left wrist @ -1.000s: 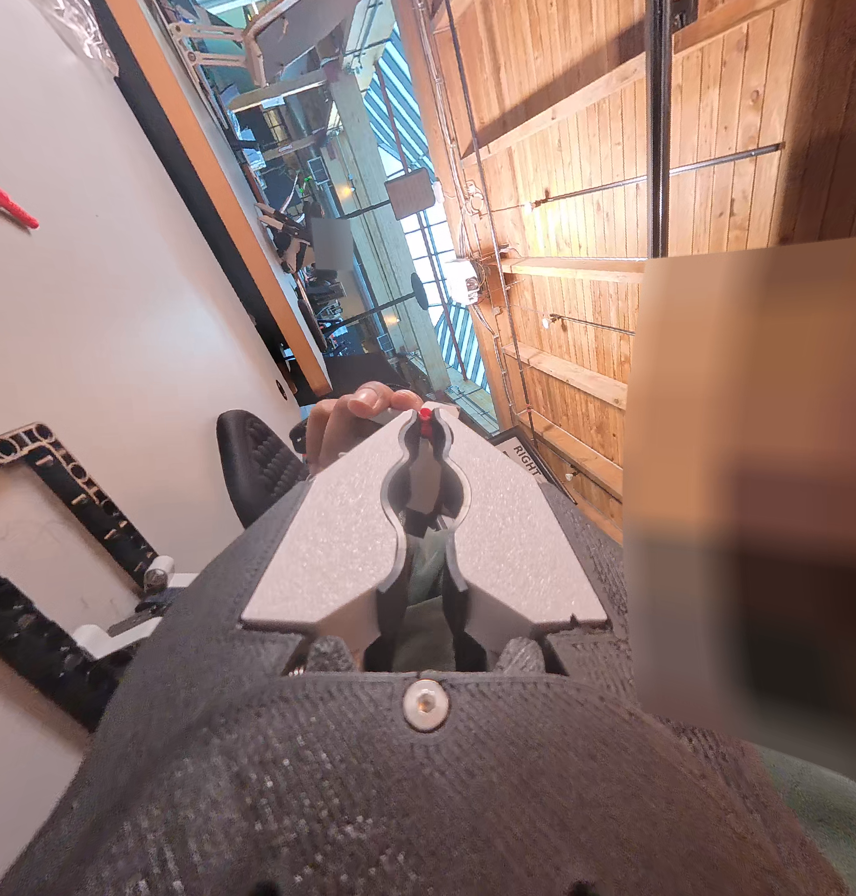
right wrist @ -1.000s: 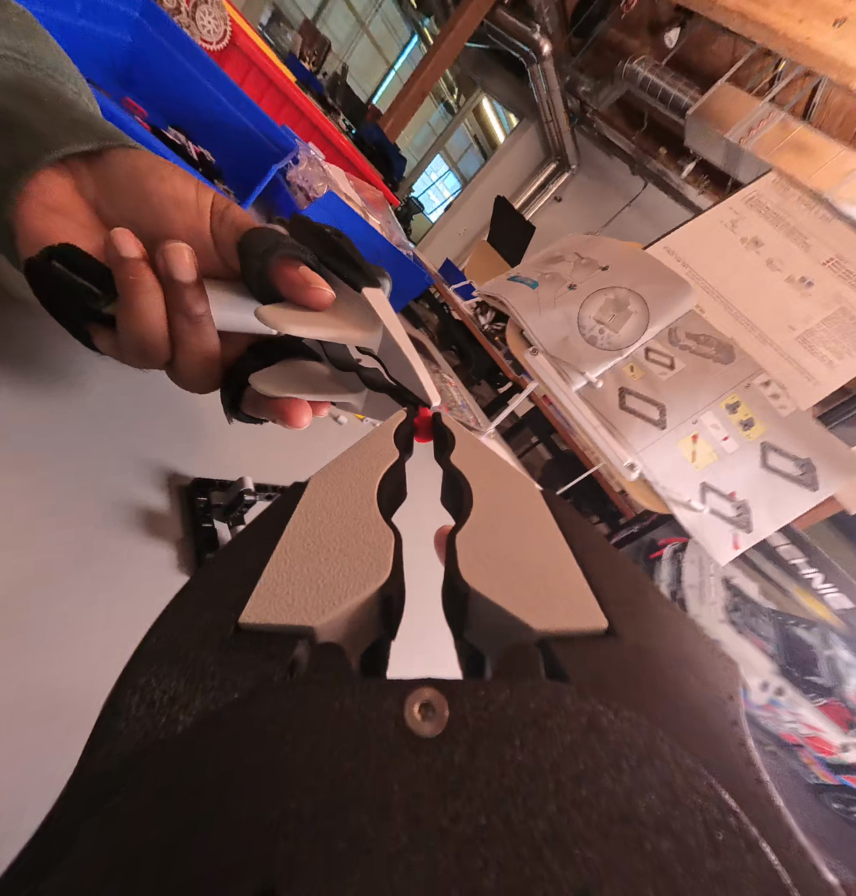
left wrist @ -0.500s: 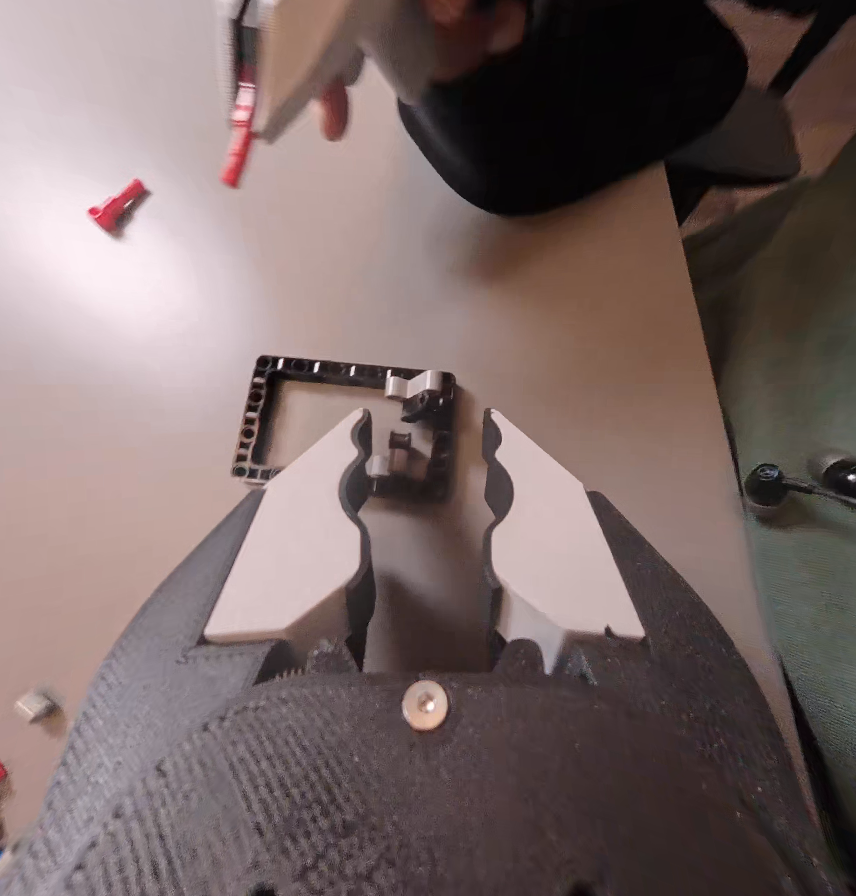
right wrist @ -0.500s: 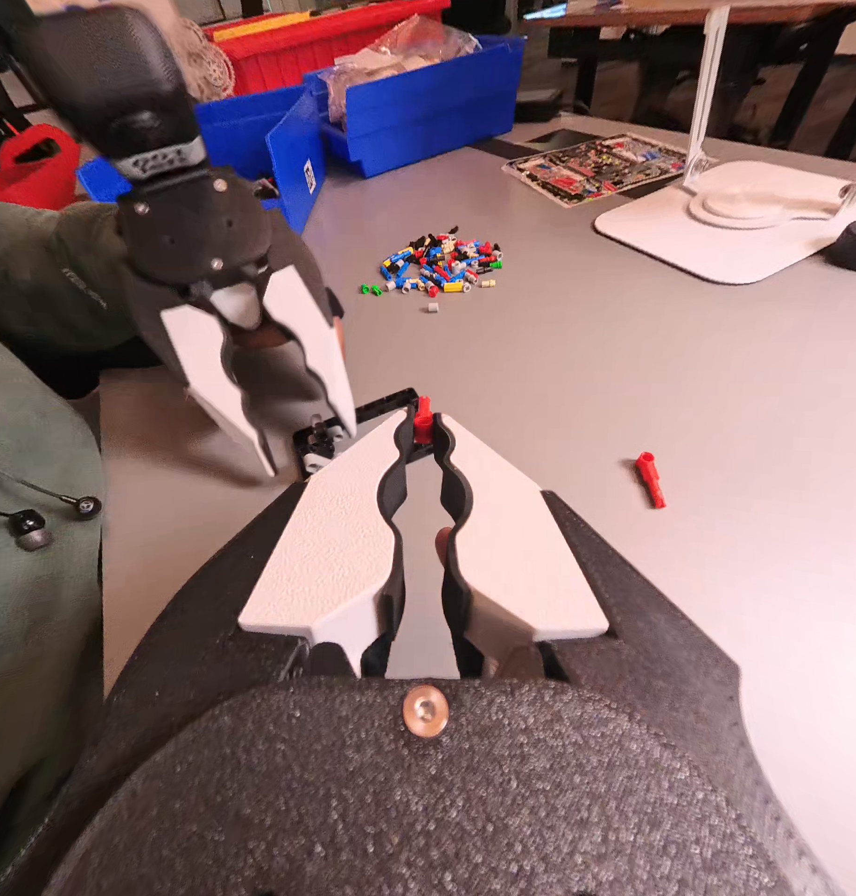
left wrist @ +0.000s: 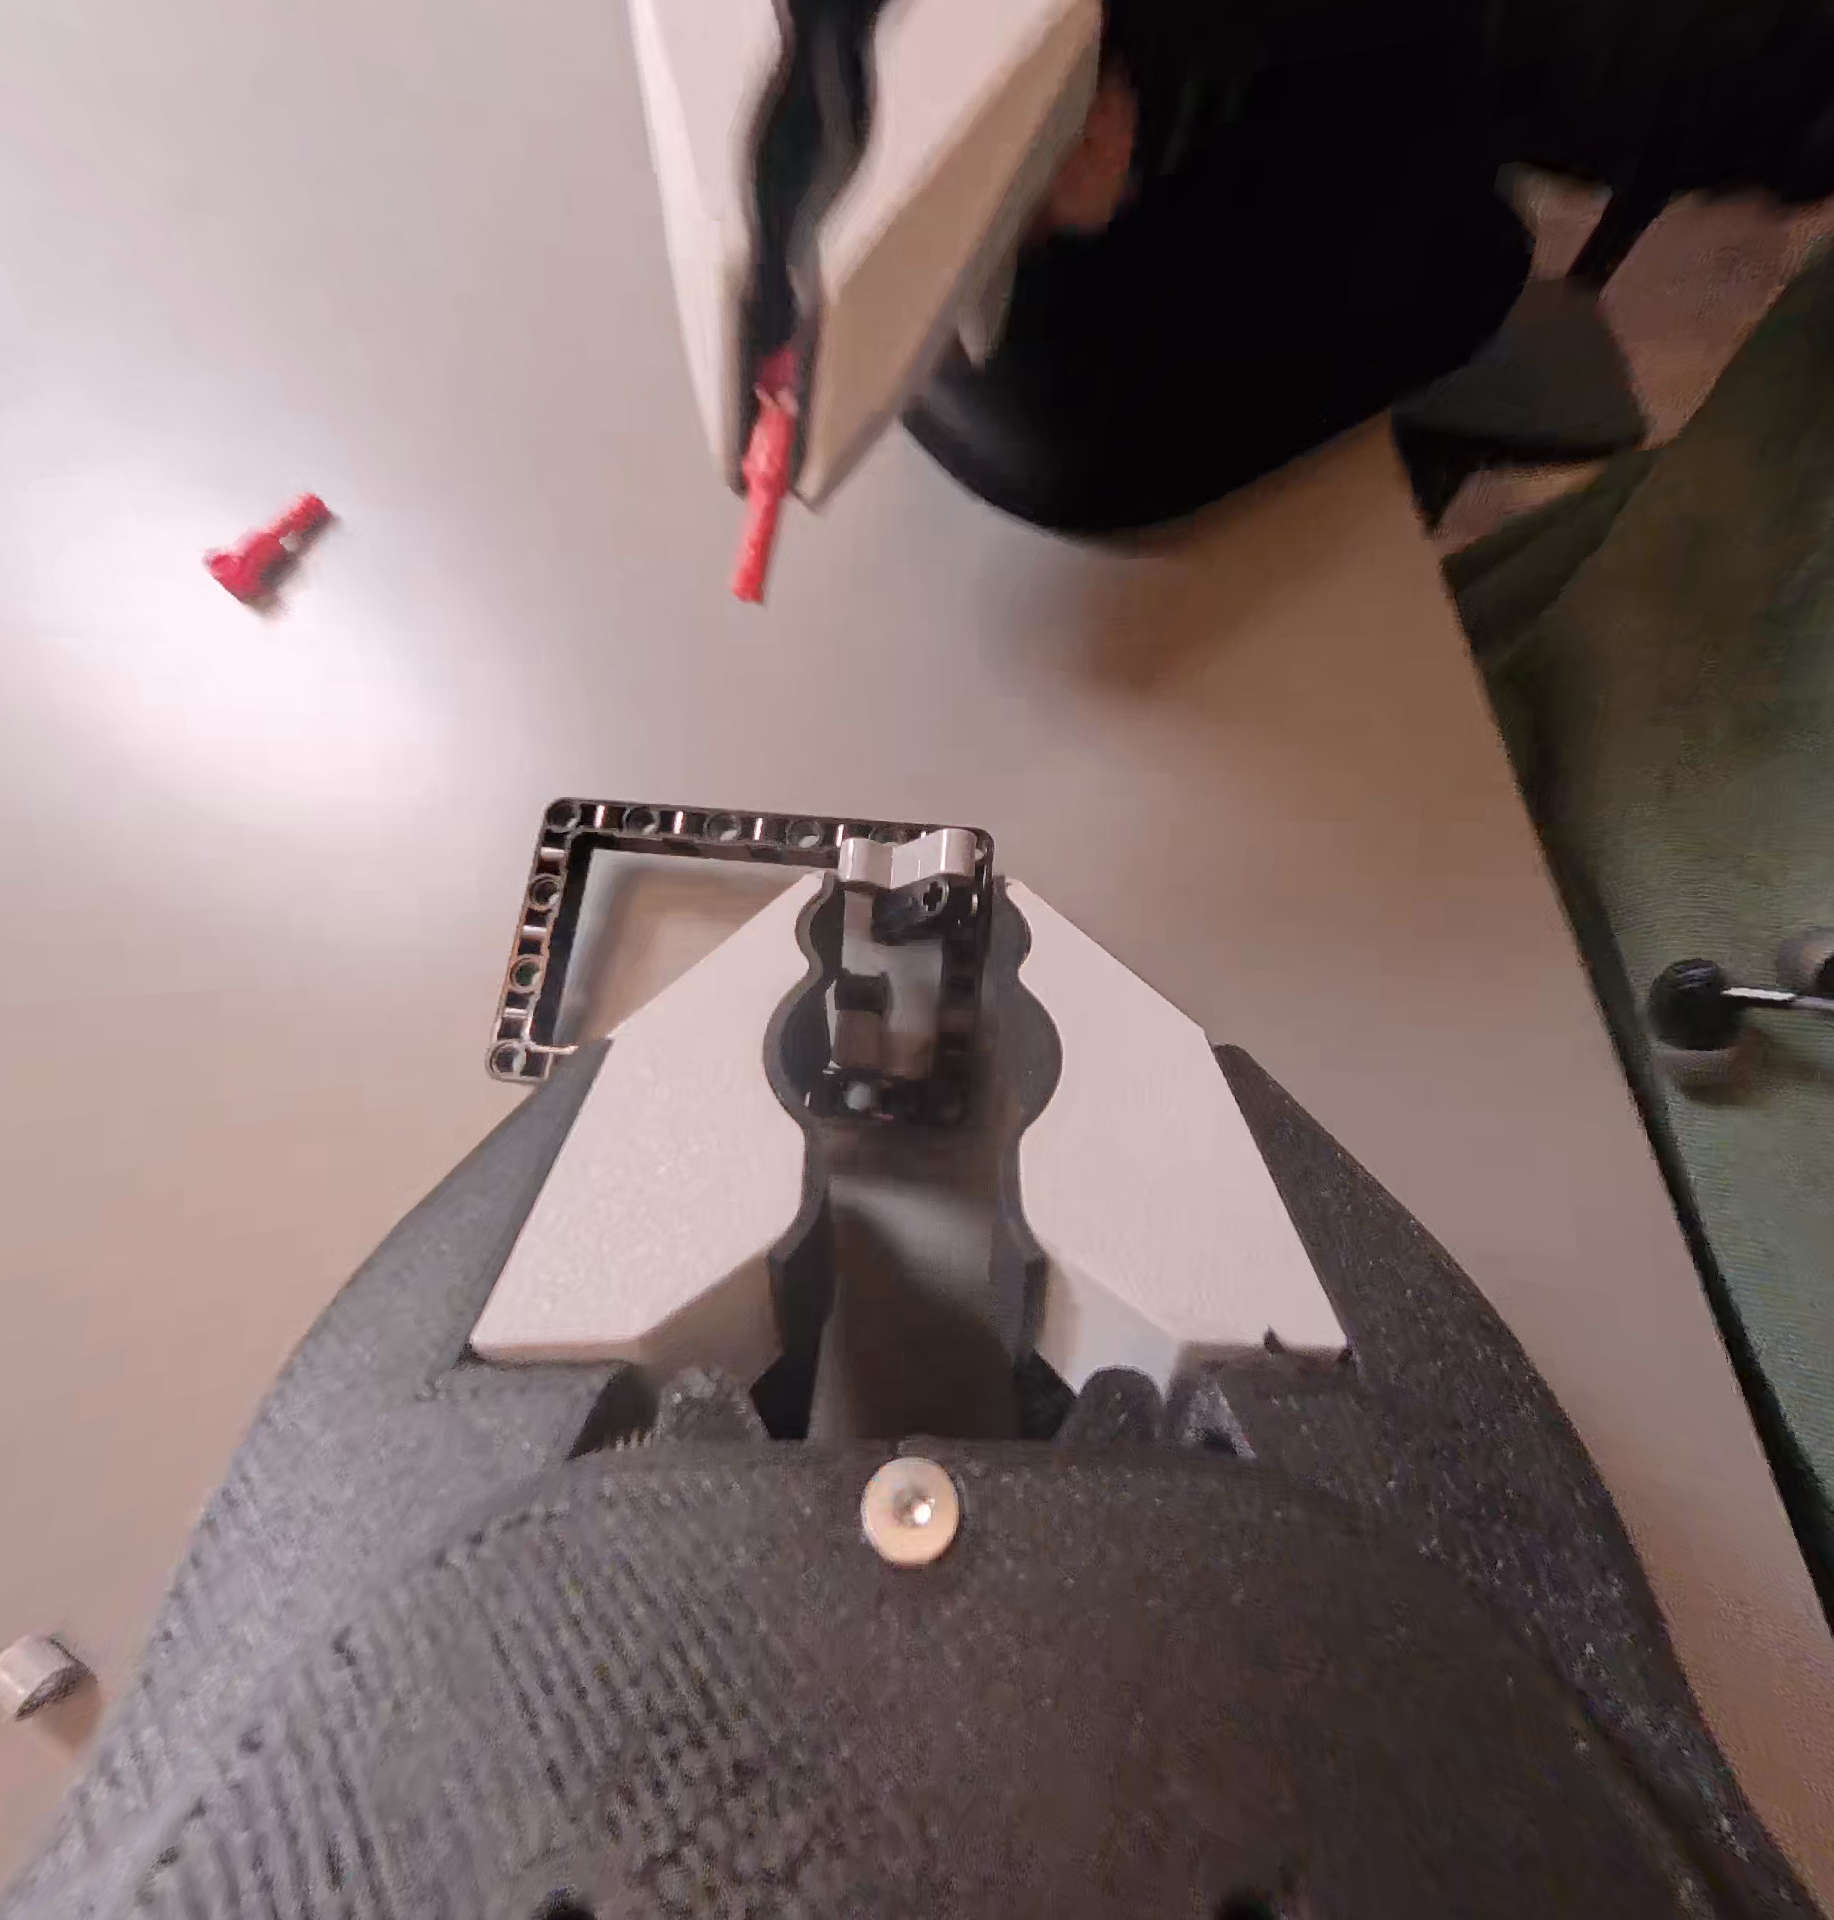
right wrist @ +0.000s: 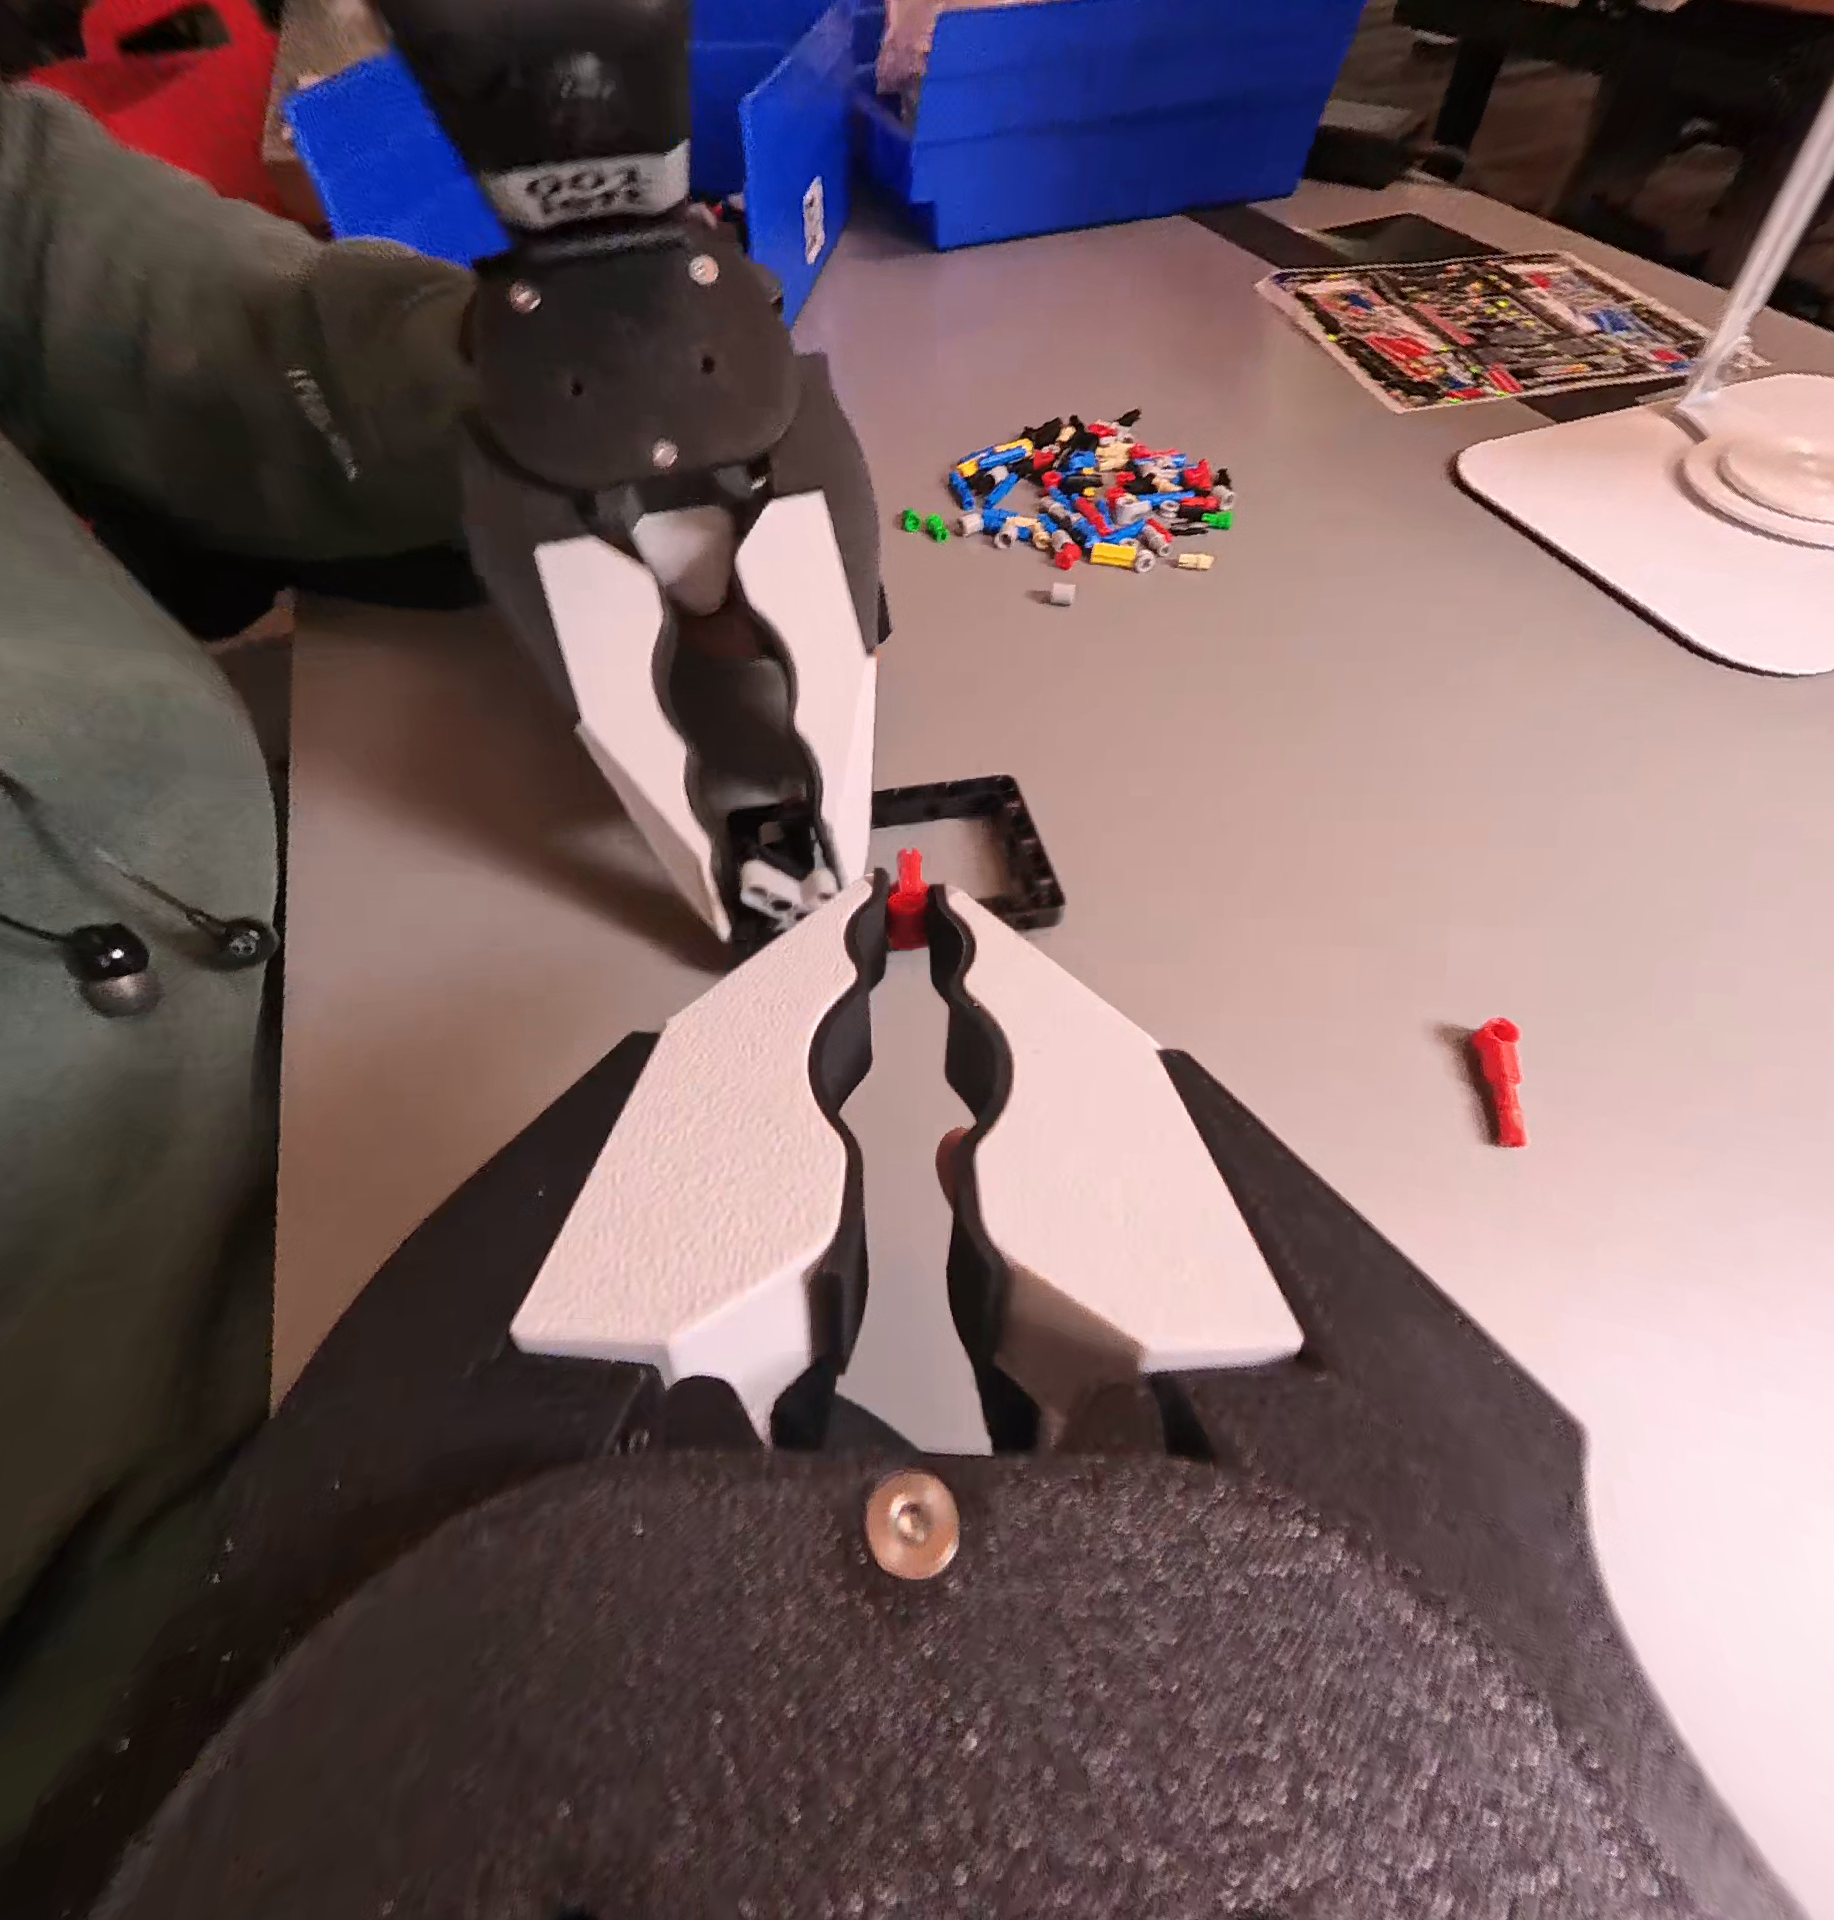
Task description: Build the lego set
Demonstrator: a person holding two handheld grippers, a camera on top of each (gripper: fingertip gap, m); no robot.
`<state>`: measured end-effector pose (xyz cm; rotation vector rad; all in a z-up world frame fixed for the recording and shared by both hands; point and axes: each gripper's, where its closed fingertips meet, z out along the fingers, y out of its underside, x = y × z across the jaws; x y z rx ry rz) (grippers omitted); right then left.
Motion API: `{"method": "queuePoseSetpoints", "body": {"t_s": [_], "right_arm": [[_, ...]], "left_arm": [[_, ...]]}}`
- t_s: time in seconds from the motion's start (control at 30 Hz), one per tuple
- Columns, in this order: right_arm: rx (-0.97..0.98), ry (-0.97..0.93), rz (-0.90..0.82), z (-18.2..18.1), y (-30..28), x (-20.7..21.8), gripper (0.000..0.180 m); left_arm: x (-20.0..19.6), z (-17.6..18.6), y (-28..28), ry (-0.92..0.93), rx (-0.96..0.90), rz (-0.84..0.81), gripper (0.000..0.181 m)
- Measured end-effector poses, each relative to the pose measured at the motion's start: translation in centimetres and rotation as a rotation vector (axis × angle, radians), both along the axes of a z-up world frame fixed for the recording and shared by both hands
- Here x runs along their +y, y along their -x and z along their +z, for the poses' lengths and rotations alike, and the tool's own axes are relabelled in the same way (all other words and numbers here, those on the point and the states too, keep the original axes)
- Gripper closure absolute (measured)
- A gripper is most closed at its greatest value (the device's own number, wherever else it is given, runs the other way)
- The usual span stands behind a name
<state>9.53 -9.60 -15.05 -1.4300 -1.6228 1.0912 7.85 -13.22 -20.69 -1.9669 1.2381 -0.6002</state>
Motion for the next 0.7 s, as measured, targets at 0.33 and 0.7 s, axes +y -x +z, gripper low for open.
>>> {"method": "queuePoseSetpoints", "body": {"t_s": [0.33,0.7], "right_arm": [[0.004,-0.046,0.062,-0.2,0.5,-1.2,0.175],[0.042,0.076,0.099,0.9,0.5,-1.6,0.175]], "left_arm": [[0.4,4.6,0.0,-0.038,-0.312,0.008,0.155],[-0.1,6.2,-0.4,-0.081,-0.414,-0.016,0.156]]}}
